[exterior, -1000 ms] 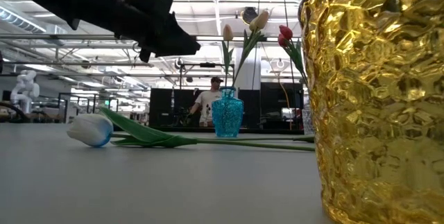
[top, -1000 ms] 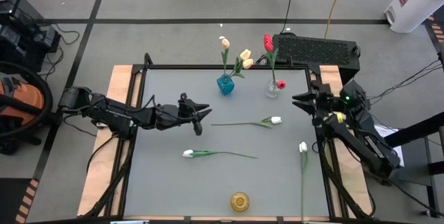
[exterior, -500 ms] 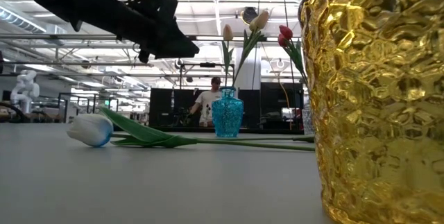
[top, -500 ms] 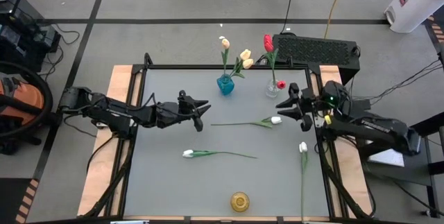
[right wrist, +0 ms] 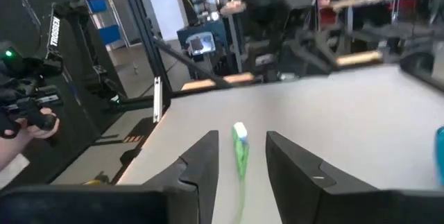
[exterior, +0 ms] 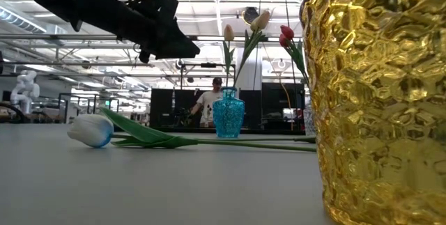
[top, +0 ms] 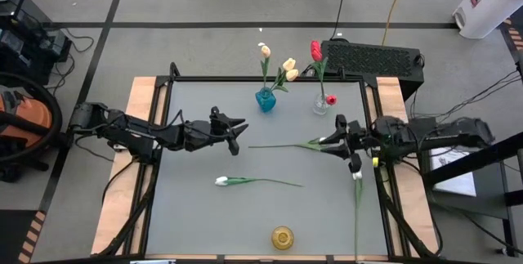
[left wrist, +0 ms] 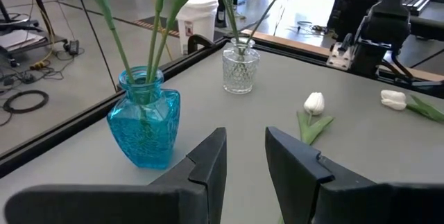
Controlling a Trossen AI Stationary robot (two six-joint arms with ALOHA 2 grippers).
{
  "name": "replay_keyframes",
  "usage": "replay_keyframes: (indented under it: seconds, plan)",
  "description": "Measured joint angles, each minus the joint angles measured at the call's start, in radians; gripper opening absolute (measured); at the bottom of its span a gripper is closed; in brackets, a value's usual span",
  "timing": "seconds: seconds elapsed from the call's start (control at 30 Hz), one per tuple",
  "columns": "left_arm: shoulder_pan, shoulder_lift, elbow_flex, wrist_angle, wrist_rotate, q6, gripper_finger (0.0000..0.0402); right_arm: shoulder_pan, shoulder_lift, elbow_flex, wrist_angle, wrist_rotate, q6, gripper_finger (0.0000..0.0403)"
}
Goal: Sort flowers into vase by color
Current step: Put the bottom right white flower into the yellow vase
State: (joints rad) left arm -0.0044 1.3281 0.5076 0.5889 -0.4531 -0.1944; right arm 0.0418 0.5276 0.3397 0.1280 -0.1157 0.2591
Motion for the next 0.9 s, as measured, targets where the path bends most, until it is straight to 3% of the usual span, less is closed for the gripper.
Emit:
replay_keyframes:
  seconds: [0.33, 0.67, 0.9]
  plan:
    - [-0.005, 0.0, 0.0, 0.0, 0.009, -0.007, 0.0107, 0.243, 0.193, 0.0, 0.019, 0.173, 0.288, 0.0112]
    - [-0.052, 0.0, 0.0, -0.009, 0.142, -0.008, 0.0107, 0.368, 0.311, 0.001, 0.027, 0.247, 0.555, 0.0112]
    - [-0.106, 0.0, 0.0, -0.009, 0.222, -0.004, 0.0107, 0.47, 0.344, 0.001, 0.027, 0.387, 0.727, 0.0112]
